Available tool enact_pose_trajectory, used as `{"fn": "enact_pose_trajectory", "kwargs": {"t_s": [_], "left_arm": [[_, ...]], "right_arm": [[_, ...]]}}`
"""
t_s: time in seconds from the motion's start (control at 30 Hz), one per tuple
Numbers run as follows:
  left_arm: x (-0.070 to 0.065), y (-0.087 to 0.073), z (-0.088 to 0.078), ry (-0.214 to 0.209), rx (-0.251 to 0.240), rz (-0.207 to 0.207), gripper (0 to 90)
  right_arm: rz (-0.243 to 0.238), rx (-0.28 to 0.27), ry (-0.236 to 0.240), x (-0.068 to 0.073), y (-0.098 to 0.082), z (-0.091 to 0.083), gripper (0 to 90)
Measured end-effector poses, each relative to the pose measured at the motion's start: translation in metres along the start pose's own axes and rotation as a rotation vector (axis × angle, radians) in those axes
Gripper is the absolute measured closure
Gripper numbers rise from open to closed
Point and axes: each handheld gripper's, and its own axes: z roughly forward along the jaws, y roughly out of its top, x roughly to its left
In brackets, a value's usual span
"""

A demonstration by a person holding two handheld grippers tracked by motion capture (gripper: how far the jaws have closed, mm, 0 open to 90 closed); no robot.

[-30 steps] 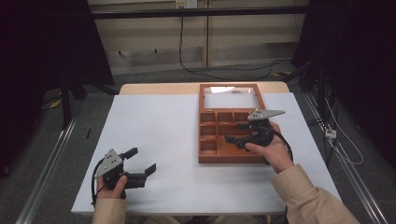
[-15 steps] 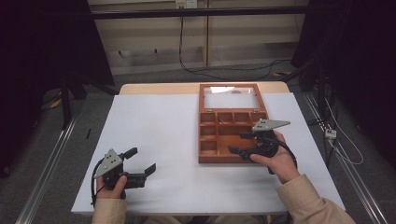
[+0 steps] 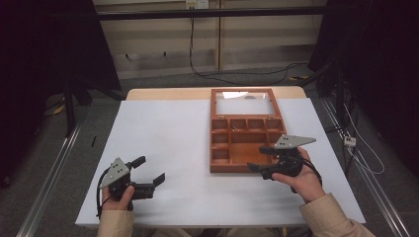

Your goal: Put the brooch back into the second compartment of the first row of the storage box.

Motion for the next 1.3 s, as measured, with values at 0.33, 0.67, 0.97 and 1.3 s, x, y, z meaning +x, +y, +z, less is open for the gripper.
{"fn": "enact_pose_trajectory", "kwargs": {"t_s": [0.33,0.67,0.97,1.3], "left_arm": [[0.0,-0.001,0.0,-0.001,0.003,-0.001,3.8],[0.0,-0.001,0.0,0.0,0.006,-0.004,3.8],[0.0,-0.001,0.001,-0.001,0.009,-0.003,3.8],[0.0,-0.002,0.001,0.0,0.013,-0.008,3.8]], "right_arm": [[0.007,0.0,0.0,0.001,-0.017,-0.013,22.4],[0.01,0.004,-0.008,0.0,-0.036,-0.023,22.3],[0.018,0.009,-0.018,-0.002,-0.05,-0.03,22.3],[0.016,0.016,-0.032,-0.004,-0.064,-0.035,22.4]]}}
